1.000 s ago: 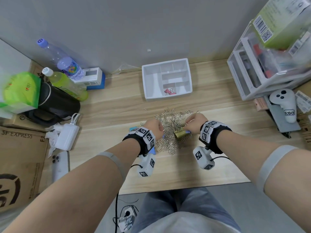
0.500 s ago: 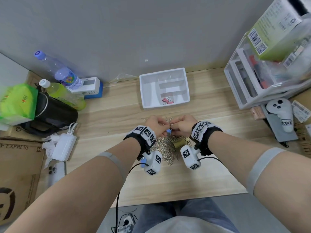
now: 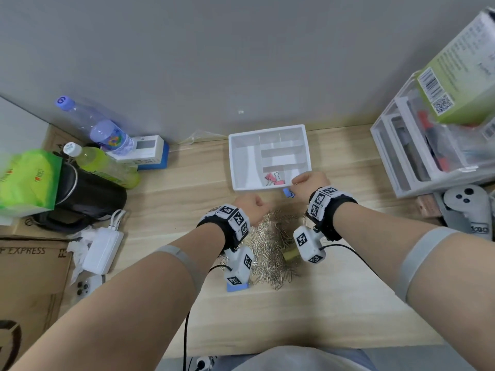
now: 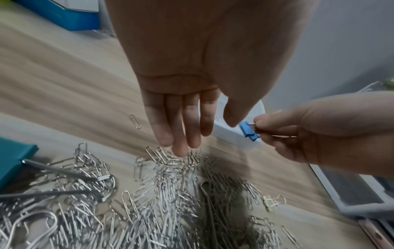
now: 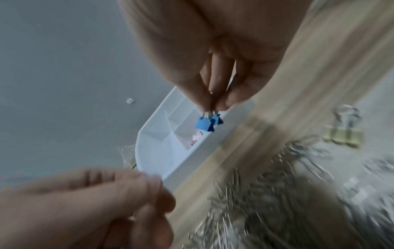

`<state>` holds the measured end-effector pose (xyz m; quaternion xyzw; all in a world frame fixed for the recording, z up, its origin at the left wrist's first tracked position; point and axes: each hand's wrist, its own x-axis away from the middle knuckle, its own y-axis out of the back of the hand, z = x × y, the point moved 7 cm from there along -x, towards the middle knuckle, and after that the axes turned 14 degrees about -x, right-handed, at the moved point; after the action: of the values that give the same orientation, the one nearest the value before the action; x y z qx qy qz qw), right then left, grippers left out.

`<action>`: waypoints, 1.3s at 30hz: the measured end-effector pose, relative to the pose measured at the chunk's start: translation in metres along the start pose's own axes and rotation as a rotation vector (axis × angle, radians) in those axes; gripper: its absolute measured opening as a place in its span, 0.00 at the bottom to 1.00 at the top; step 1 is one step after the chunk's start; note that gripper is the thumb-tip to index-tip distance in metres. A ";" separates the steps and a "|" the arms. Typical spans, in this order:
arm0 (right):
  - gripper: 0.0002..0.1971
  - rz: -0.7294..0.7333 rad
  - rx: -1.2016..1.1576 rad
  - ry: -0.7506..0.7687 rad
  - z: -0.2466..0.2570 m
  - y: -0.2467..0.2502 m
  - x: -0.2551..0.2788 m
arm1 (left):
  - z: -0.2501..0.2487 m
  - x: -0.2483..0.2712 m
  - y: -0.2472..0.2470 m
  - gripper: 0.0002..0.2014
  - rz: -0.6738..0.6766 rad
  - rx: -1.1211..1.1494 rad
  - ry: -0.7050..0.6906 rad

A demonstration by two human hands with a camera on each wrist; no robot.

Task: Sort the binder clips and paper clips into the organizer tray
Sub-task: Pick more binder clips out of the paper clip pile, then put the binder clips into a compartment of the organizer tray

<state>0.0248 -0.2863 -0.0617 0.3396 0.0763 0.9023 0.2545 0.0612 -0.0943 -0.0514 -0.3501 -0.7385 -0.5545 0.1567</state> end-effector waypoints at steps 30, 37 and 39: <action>0.07 0.023 0.363 -0.068 -0.049 0.037 0.019 | -0.014 -0.007 -0.034 0.03 0.108 -0.205 -0.104; 0.06 0.034 0.409 -0.006 -0.068 0.034 0.037 | -0.051 0.014 -0.061 0.07 0.075 -0.288 -0.300; 0.09 0.069 0.448 -0.002 -0.073 0.030 0.041 | -0.058 0.017 -0.071 0.07 0.051 -0.336 -0.348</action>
<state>-0.0615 -0.2890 -0.0843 0.3908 0.2627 0.8707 0.1417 -0.0090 -0.1520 -0.0713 -0.4801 -0.6427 -0.5967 -0.0192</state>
